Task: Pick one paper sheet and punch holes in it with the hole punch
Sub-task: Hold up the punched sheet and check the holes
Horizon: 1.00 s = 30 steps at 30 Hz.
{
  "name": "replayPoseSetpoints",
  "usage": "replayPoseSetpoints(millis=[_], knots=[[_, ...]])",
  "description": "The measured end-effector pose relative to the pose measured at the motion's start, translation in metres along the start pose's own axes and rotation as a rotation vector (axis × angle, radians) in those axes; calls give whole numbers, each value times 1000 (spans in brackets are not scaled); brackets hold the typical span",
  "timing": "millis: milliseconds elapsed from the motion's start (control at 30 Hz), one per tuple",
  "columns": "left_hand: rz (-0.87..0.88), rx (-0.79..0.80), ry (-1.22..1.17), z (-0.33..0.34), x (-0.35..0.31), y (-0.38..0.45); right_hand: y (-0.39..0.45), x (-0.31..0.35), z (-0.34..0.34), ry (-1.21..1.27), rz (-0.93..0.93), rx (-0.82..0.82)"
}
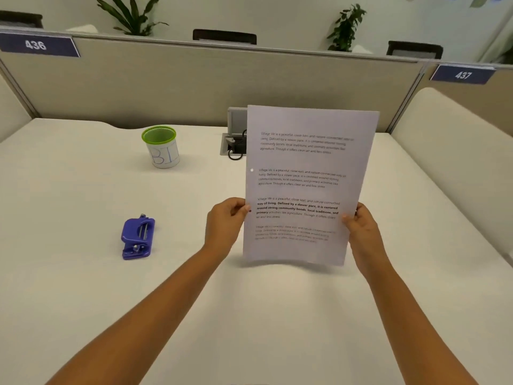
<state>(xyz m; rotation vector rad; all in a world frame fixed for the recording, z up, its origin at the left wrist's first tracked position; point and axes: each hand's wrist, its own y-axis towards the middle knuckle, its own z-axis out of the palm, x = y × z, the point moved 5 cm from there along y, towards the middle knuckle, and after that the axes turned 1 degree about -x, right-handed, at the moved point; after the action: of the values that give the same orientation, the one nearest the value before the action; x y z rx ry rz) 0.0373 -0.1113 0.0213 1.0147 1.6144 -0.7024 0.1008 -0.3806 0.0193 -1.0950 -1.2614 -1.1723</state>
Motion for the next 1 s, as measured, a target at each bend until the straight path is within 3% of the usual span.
replayPoseSetpoints(millis=[400,500,667,1000], knots=[[29,-68,-149,8,20,-13,-4,-26,1,-144,-77,-7],[6,-101,-90,47,18,-11,11,-42,-28,-224,-45,17],[-48,-103,-53,43,37,-17,7,-59,-18,-353,-19,76],[-150,-87,-71,100,7,10,40,-33,-73,-406,-2,-60]])
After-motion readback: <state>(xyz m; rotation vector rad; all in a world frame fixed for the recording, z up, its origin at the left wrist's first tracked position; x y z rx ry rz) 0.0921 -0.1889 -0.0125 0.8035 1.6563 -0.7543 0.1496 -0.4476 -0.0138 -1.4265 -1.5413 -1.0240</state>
